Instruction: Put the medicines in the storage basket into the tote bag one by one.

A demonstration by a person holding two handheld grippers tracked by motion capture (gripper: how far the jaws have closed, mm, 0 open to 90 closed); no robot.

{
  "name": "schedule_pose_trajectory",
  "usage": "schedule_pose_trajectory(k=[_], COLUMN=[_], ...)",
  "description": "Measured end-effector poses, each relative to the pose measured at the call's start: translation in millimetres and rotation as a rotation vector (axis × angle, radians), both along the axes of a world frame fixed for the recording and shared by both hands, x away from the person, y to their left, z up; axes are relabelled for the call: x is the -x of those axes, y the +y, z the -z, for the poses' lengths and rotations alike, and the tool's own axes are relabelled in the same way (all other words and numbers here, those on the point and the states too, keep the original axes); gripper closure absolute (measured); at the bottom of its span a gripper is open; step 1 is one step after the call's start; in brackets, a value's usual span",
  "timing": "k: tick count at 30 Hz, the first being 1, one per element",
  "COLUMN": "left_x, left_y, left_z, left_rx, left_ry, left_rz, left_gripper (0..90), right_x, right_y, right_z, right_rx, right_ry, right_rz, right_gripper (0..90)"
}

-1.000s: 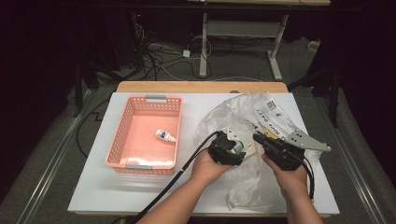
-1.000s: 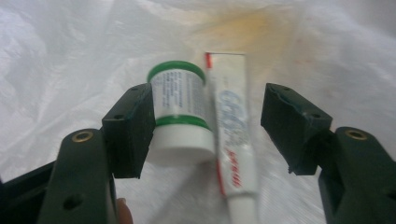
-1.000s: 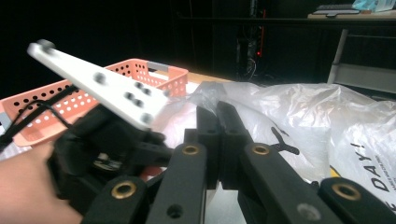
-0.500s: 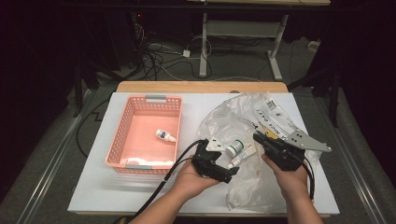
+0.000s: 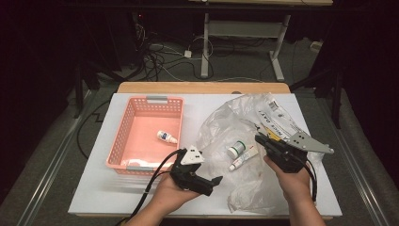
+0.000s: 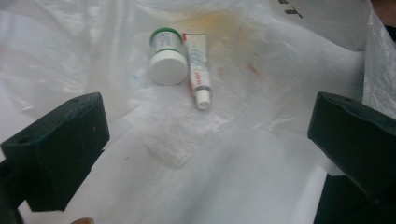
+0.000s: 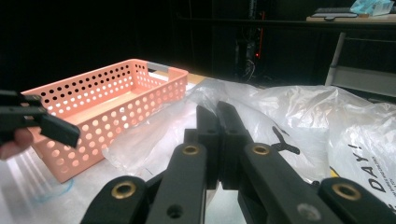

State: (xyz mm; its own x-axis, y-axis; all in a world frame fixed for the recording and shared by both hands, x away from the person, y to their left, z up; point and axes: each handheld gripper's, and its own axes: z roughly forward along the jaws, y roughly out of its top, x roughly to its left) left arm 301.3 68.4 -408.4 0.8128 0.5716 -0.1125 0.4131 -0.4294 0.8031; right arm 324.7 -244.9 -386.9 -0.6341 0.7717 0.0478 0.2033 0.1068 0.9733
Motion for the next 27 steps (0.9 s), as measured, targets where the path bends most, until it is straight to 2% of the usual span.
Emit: schedule_pose_trajectory(k=[6,13,19,23,25,27], left_x=[-6.4,-12.2,-21.3,-31.7,-39.2,-48.1], left_y=[33.5,69.3,98.4,114.7,119.4,120.7], left_z=[-6.5,-11.1,-13.3,-18.4,-21.4,-23.7], left_rx=[0.01,0.002,0.002,-0.004,0.01,-0.001], left_ry=[-0.007,-0.028,-0.024,-0.021,-0.006,-0.002], left_rz=[-0.082,-0.184,-0.277,-0.34,-0.354,-0.366], left_gripper=[0.0,0.0,0.0,0.0,0.0,0.0], right_x=[0.7,0.9,1.0,1.4,1.2,0.8], right_y=[-0.6,-1.2,-1.9,-1.6,-1.3,-1.3], right_z=[-0.5,-0.7,-0.6,-0.9,-1.0,-1.2], right_rx=[-0.003,-0.005,-0.009,-0.013,-0.011,-0.009], right_ry=[0.002,0.002,0.004,0.008,0.007,0.002], right_rz=[0.002,0.003,0.006,0.009,0.008,0.006], right_gripper=[90.0,90.0,90.0,90.0,90.0,90.0])
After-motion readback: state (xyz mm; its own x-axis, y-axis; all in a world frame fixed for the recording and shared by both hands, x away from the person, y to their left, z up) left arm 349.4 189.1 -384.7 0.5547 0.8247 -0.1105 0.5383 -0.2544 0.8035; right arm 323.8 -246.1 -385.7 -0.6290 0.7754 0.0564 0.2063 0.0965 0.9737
